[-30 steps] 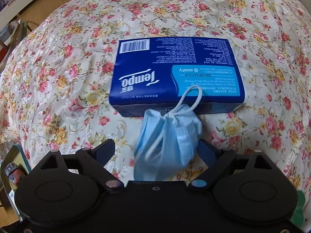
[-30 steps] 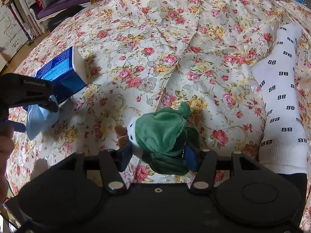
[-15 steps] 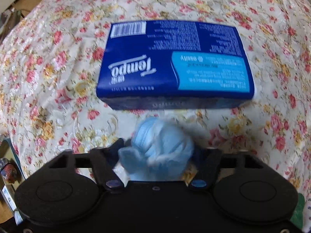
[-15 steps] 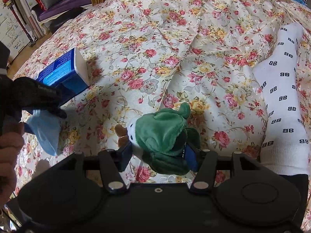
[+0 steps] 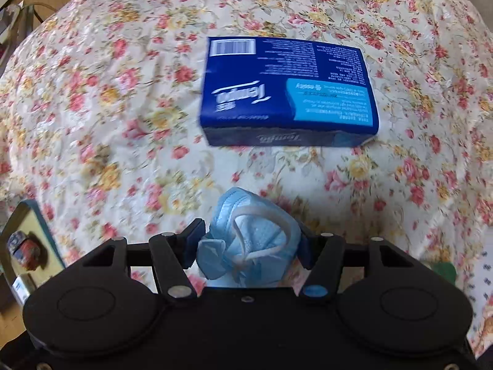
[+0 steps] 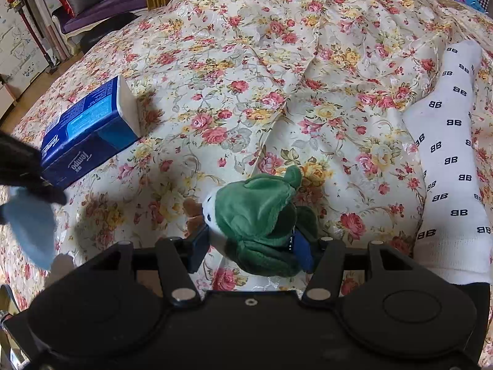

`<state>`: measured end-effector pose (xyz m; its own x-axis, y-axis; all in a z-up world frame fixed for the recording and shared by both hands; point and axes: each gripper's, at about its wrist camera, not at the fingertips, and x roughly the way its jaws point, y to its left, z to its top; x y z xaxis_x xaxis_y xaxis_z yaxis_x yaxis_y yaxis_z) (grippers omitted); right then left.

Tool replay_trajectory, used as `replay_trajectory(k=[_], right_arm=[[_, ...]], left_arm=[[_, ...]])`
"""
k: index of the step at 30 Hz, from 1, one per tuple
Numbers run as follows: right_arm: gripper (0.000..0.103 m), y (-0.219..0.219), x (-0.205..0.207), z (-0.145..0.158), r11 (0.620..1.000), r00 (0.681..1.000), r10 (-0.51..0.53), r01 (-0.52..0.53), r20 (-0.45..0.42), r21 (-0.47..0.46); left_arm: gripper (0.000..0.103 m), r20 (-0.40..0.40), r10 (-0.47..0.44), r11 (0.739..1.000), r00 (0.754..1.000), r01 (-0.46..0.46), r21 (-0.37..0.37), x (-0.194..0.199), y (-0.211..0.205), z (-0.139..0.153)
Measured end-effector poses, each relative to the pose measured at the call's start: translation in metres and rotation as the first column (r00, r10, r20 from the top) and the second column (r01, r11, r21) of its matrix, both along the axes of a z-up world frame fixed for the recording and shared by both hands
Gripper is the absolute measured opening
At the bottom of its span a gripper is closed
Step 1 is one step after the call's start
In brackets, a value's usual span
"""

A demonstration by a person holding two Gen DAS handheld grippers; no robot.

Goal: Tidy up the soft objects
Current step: 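Grasp the green plush toy with the right tool while the left tool grasps the blue face mask, then carry the mask and green plush to the gold tray and release them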

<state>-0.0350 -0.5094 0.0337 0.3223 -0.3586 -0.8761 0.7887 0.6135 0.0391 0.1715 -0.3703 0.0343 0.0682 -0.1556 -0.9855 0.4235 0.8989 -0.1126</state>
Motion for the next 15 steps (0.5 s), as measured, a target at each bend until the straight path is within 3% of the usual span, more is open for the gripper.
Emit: replay_trajectory(k=[6, 11, 15], right_arm=[[0.056, 0.007, 0.004, -0.001, 0.999, 1.000, 0.023, -0.023, -0.018, -0.041], [0.056, 0.011, 0.006, -0.001, 0.997, 0.999, 0.034, -0.036, -0.027, -0.072], [0.056, 0.013, 0.007, -0.002, 0.995, 0.999, 0.038, -0.041, -0.028, -0.091]], left_arm=[[0.057, -0.023, -0.012, 0.999, 1.000, 0.011, -0.041, -0.010, 0.054, 0.026], [0.057, 0.024, -0.019, 1.000, 1.000, 0.020, -0.024, -0.028, 0.114, 0.042], [0.057, 0.050, 0.027, 1.000, 0.998, -0.027, -0.012, -0.041, 0.173, 0.042]])
